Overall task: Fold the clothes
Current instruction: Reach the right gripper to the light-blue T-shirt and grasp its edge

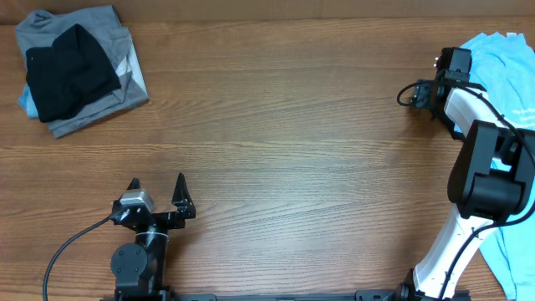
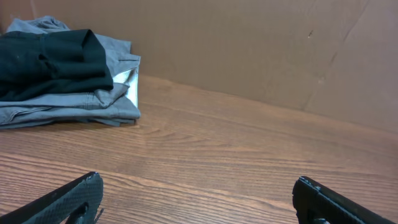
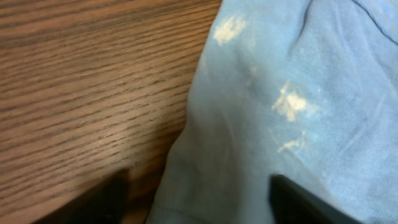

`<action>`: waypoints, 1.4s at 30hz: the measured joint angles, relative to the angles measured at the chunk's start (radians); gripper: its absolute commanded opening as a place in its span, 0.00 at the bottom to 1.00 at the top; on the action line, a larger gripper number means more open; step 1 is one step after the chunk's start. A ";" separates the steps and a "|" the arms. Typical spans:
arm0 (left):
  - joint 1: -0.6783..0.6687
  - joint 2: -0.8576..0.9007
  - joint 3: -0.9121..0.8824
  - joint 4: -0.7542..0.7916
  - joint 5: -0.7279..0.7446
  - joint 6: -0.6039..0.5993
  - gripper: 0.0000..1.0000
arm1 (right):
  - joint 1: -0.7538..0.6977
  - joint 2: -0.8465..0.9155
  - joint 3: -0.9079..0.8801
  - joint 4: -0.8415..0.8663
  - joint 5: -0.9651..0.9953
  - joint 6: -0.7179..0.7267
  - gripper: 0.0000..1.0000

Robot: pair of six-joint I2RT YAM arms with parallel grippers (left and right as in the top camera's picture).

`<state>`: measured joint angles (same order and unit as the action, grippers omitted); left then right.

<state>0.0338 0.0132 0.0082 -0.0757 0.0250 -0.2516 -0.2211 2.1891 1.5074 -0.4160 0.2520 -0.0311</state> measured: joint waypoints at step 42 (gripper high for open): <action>0.000 0.000 0.000 0.000 0.000 0.000 1.00 | 0.000 0.003 0.003 -0.025 -0.042 0.057 0.38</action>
<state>0.0338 0.0132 0.0082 -0.0757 0.0250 -0.2516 -0.2211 2.1925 1.5108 -0.4408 0.2104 0.0257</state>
